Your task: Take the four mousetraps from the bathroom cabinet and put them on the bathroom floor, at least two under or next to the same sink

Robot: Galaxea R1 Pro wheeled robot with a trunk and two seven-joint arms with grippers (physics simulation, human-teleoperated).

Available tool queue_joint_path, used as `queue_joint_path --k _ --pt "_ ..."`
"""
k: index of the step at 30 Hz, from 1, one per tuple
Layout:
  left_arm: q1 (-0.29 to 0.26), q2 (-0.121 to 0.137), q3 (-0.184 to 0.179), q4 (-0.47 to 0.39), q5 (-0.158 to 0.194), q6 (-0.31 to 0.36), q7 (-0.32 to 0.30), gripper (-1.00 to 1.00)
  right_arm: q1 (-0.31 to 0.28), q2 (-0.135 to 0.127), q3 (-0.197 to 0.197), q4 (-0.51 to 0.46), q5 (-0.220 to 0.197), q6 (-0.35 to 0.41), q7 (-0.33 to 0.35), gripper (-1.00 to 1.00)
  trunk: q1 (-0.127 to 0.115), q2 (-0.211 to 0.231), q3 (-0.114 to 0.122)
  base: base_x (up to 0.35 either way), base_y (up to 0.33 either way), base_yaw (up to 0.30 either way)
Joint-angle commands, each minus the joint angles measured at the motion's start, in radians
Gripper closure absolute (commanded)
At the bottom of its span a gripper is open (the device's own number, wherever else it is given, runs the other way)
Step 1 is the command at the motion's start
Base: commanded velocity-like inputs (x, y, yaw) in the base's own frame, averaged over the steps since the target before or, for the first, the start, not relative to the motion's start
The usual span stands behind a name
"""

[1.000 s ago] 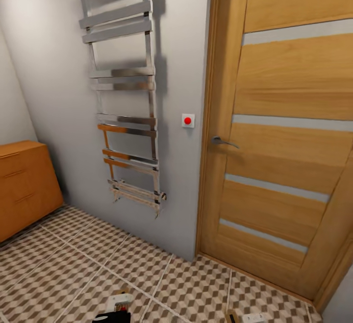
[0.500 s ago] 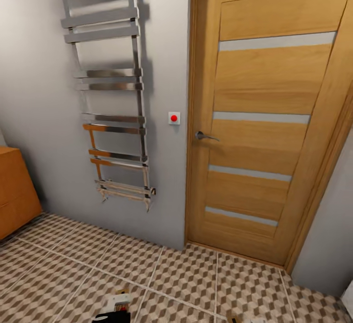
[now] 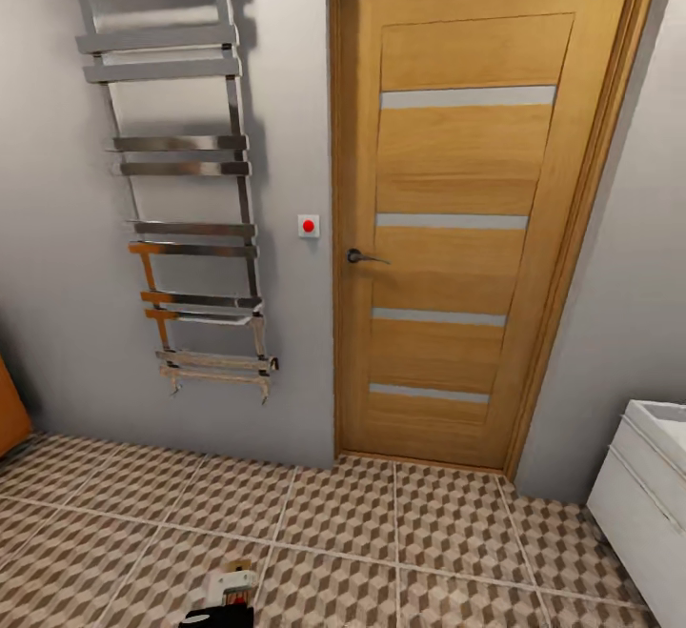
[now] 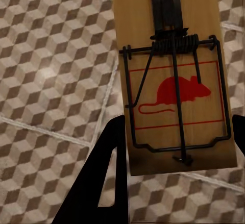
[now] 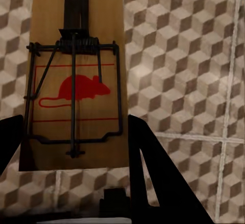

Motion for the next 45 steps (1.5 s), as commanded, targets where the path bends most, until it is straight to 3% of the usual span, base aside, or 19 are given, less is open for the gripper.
queue_joint_path --k 1,7,26,45 --pt "0.0 0.0 -0.005 0.001 0.008 -0.003 0.004 1.0 -0.001 0.0 -0.006 0.003 -0.001 -0.002 -0.003 1.0 0.0 -0.001 -0.001 -0.256 0.216 -0.299" --pt "0.0 0.0 -0.005 0.001 0.008 -0.004 0.004 1.0 0.003 -0.001 -0.006 0.003 -0.024 -0.002 -0.002 1.0 0.0 -0.001 -0.001 -0.189 0.163 -0.299" --pt "0.0 0.0 -0.005 0.001 0.008 -0.004 0.004 1.0 0.017 -0.001 -0.006 0.003 -0.029 -0.002 -0.003 1.0 0.0 -0.001 -0.001 -0.008 0.007 -0.293" --pt "0.0 0.0 -0.005 0.001 0.008 -0.003 0.004 1.0 0.017 0.002 -0.006 0.003 -0.027 -0.015 -0.004 1.0 0.0 -0.001 0.0 0.0 0.0 -0.031"
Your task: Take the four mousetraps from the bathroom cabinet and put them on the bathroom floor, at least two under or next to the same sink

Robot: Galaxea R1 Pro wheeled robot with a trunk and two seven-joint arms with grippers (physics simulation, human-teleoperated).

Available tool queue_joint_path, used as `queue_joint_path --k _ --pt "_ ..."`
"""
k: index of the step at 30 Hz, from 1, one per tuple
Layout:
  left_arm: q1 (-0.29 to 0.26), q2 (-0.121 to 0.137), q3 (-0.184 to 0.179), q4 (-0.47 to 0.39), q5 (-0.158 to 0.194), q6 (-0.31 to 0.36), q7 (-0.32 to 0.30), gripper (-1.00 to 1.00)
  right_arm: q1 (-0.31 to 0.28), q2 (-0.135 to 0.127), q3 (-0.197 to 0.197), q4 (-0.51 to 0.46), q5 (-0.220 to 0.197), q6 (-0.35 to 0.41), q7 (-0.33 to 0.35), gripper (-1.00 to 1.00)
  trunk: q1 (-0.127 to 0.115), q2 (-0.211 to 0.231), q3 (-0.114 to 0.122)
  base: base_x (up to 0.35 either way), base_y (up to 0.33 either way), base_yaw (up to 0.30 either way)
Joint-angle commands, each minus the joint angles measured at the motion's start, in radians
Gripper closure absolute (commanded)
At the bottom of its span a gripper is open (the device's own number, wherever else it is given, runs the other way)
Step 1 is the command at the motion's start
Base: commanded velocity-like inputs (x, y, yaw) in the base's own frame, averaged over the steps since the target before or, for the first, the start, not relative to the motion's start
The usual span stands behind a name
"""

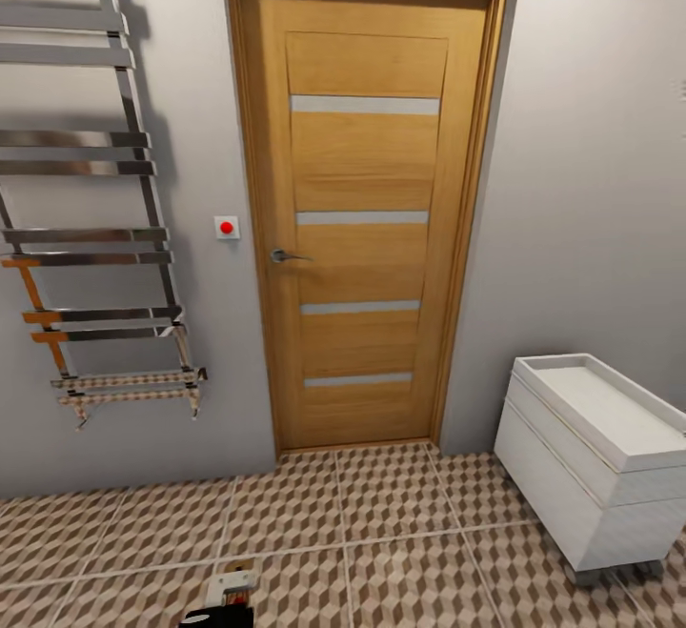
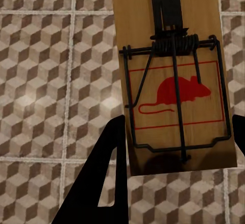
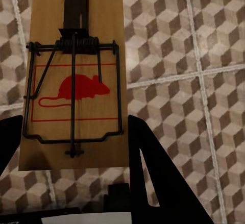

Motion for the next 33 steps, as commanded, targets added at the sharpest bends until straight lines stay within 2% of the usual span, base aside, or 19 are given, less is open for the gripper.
queue_joint_path --k 1,33 --pt "-0.001 0.0 -0.005 0.001 0.008 -0.004 0.005 1.0 -0.002 0.001 -0.006 0.003 0.0 -0.003 -0.002 1.0 0.0 -0.001 -0.001 0.0 0.0 -0.175" --pt "-0.001 0.0 -0.005 0.001 0.007 -0.003 0.005 1.0 -0.002 0.002 -0.006 0.003 -0.001 0.0 -0.002 1.0 0.0 -0.001 0.016 0.0 0.0 -0.27"
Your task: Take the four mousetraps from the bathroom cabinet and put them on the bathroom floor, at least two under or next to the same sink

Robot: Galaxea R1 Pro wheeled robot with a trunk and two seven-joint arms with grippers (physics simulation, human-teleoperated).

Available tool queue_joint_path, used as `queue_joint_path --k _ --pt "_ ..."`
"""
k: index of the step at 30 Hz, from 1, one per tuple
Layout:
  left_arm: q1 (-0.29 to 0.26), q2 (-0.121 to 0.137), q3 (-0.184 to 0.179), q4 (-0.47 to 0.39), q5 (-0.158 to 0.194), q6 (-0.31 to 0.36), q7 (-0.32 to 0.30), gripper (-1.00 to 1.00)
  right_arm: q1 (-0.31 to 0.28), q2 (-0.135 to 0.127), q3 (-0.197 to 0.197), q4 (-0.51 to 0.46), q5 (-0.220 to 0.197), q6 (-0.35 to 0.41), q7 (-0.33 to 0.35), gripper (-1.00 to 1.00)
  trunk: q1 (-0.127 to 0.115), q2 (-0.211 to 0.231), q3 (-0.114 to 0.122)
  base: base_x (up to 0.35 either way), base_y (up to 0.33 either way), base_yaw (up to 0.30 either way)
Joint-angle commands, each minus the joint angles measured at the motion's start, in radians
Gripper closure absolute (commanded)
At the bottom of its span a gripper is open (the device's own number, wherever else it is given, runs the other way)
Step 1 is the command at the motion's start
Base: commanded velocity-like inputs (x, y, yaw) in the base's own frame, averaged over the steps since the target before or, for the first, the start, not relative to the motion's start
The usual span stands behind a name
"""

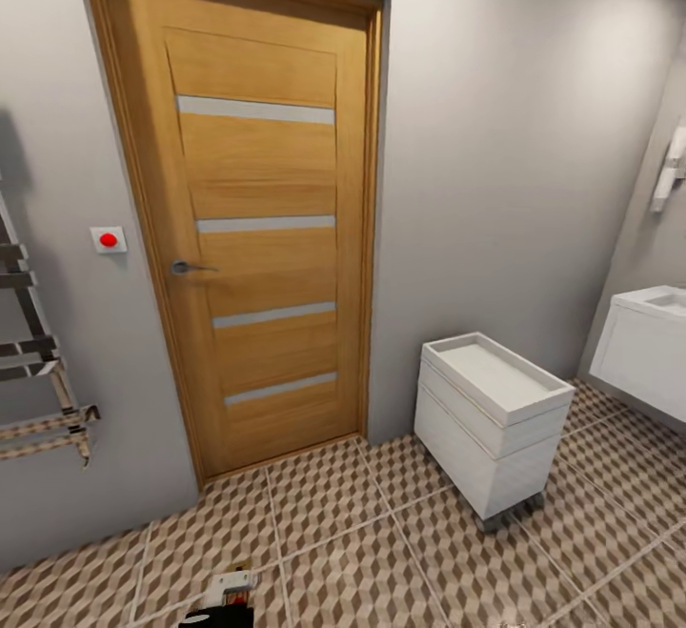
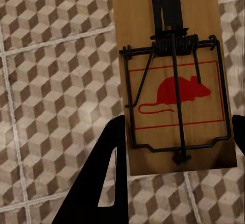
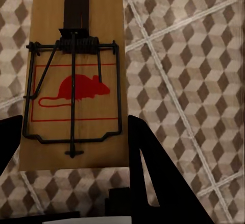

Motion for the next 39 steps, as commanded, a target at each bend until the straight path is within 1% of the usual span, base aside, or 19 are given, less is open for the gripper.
queue_joint_path --k 1,39 --pt "-0.001 0.0 -0.005 0.001 0.008 -0.004 0.005 1.0 -0.002 0.0 -0.006 0.003 0.0 -0.003 -0.002 1.0 0.0 -0.001 -0.001 0.0 0.0 -0.279" --pt "-0.001 -0.003 -0.005 0.001 0.008 -0.003 0.005 1.0 -0.002 0.0 -0.006 0.003 -0.001 -0.003 -0.002 1.0 0.0 -0.001 0.019 0.0 0.0 -0.278"
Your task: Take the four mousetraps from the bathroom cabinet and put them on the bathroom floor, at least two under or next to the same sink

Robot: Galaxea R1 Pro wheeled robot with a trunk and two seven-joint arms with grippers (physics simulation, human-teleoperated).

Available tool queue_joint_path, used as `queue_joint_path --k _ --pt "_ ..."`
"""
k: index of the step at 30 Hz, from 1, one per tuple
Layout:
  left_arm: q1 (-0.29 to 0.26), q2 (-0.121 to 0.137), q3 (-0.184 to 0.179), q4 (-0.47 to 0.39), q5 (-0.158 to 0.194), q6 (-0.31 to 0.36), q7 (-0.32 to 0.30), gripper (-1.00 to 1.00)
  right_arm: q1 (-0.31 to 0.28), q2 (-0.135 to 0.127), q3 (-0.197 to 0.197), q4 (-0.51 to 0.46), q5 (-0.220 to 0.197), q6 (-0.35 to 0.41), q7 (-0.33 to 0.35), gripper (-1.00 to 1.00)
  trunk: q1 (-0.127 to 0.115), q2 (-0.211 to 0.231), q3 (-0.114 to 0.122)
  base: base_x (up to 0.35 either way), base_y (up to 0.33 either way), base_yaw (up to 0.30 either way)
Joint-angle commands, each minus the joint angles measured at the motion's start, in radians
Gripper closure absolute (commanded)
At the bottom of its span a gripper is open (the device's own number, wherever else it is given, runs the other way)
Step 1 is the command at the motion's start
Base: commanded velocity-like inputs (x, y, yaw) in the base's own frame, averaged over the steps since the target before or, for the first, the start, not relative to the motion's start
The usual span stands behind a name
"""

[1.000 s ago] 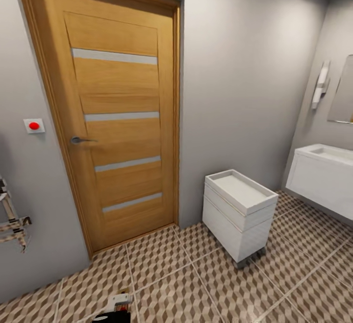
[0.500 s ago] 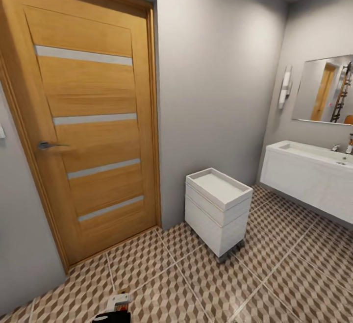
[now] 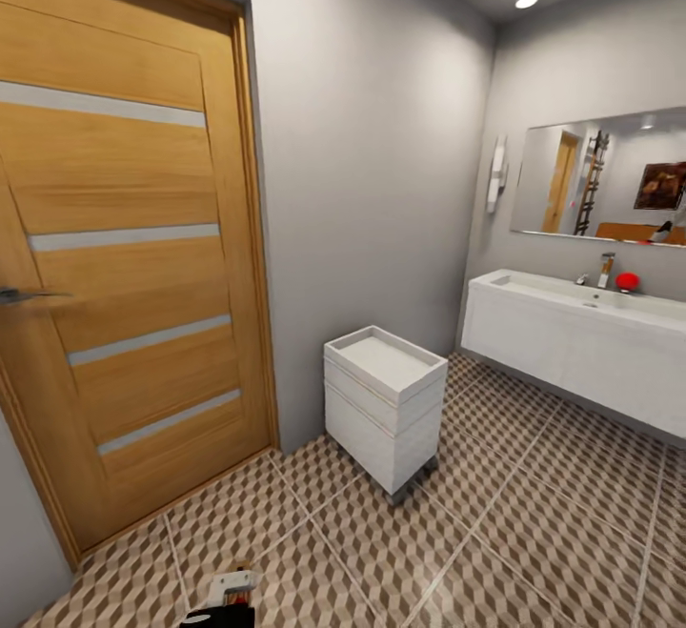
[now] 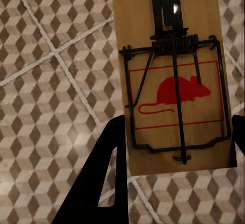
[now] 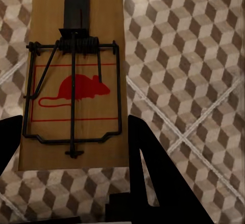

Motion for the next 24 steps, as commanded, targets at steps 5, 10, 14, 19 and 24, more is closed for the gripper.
queue_joint_path --k 5,10,14,19,24 --pt "-0.001 -0.001 -0.005 0.001 0.008 -0.003 0.005 1.0 -0.002 0.0 -0.006 0.003 0.0 -0.003 -0.002 1.0 0.0 -0.001 0.001 0.0 0.0 -0.278" --pt "-0.001 -0.002 -0.005 0.001 0.008 -0.003 0.005 1.0 -0.002 0.0 -0.006 0.003 0.0 -0.003 -0.001 1.0 0.0 -0.001 0.004 0.0 0.0 -0.278" --pt "-0.001 -0.002 -0.005 0.001 0.008 -0.003 0.005 1.0 -0.002 0.0 -0.006 0.003 0.0 -0.003 -0.002 1.0 0.0 -0.001 0.006 0.0 0.0 -0.278" --pt "-0.001 -0.002 -0.005 0.001 0.008 -0.003 0.005 1.0 -0.002 0.0 -0.006 0.003 0.0 -0.003 -0.002 1.0 0.0 -0.001 0.009 0.0 0.0 -0.278" --pt "-0.001 -0.002 -0.006 0.001 0.007 -0.003 0.005 1.0 -0.002 0.0 -0.006 0.003 0.0 -0.003 -0.002 1.0 0.0 -0.001 0.011 0.0 0.0 -0.278"
